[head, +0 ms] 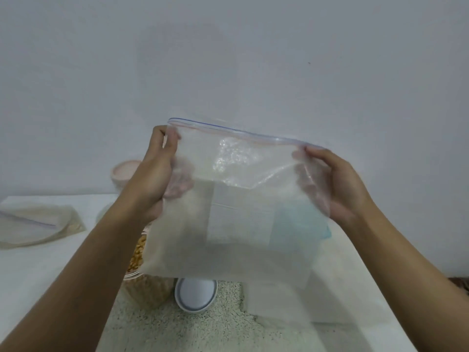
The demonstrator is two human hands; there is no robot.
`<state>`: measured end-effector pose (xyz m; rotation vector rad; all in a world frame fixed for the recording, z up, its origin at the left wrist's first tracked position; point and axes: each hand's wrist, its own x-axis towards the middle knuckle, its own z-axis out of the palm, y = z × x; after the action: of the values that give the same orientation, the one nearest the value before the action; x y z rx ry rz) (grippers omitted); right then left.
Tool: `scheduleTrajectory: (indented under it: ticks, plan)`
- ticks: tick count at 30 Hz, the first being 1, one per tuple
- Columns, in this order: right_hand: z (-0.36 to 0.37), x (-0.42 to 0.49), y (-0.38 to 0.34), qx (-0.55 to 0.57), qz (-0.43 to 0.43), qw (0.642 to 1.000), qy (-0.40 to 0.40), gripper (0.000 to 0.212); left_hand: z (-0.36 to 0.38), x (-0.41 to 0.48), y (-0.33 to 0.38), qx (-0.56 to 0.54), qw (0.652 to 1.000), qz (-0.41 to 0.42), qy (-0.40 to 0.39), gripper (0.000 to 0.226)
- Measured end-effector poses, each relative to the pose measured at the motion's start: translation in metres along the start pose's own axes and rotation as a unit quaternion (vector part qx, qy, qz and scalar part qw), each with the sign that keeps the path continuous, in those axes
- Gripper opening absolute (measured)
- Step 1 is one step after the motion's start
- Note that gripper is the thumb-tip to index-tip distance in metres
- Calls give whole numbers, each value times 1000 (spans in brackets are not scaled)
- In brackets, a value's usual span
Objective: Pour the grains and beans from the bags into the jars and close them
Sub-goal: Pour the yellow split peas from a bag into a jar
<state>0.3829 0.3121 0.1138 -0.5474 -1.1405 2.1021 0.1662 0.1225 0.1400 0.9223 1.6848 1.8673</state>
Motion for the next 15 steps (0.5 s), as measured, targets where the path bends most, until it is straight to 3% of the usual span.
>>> scheduleTrajectory:
  ticks: [6,10,15]
  plan:
    - [-62,-6,25,-78,-2,994,71,13,31,-6,-41,22,998,-26,-44,19]
    - [-98,-15,33,-111,13,990,91,35,54,-16,-62,12,995,-60,-76,12]
    - [-127,-18,35,-179,17,973,147,23,78,-22,-97,44,991,-100,-75,19]
